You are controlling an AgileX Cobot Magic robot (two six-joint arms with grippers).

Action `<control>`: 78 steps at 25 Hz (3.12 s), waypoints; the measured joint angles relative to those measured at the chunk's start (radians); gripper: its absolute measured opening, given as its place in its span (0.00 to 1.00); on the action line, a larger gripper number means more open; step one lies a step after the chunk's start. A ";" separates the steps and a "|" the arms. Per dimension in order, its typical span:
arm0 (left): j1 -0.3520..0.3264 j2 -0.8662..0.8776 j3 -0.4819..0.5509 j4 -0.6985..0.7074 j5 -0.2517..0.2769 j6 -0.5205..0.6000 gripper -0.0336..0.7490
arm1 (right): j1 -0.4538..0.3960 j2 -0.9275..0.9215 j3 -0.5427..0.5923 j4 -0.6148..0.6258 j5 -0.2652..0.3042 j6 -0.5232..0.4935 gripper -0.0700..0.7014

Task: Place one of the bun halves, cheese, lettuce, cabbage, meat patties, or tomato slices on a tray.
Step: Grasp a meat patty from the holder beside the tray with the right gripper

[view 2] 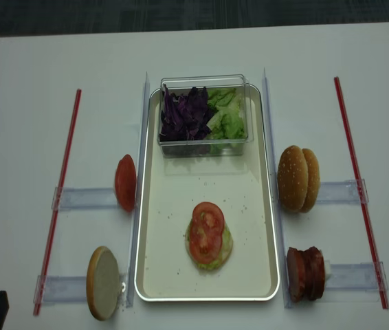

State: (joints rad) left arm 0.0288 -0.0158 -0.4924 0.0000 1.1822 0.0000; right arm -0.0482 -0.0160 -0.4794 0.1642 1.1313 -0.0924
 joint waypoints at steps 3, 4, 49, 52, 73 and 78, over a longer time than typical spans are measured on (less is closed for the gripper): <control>0.000 0.000 0.000 0.000 0.000 0.000 0.67 | 0.000 0.000 0.000 0.000 0.000 0.000 0.62; 0.000 0.000 0.000 0.000 0.000 0.000 0.67 | 0.000 0.000 0.000 0.000 0.000 0.000 0.62; 0.000 0.000 0.000 0.000 0.000 0.000 0.67 | 0.000 0.000 0.000 0.000 0.000 0.000 0.62; 0.000 0.000 0.000 0.000 0.000 0.000 0.67 | 0.000 0.000 0.000 0.000 -0.002 0.000 0.62; 0.000 0.000 0.000 0.005 0.000 -0.005 0.67 | 0.000 0.282 -0.136 0.059 0.041 0.019 0.62; 0.000 0.000 0.000 0.005 0.000 -0.005 0.67 | 0.000 0.337 -0.186 0.061 0.099 0.050 0.62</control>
State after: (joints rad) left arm 0.0288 -0.0158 -0.4919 0.0054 1.1822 -0.0053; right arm -0.0482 0.3208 -0.6658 0.2253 1.2301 -0.0427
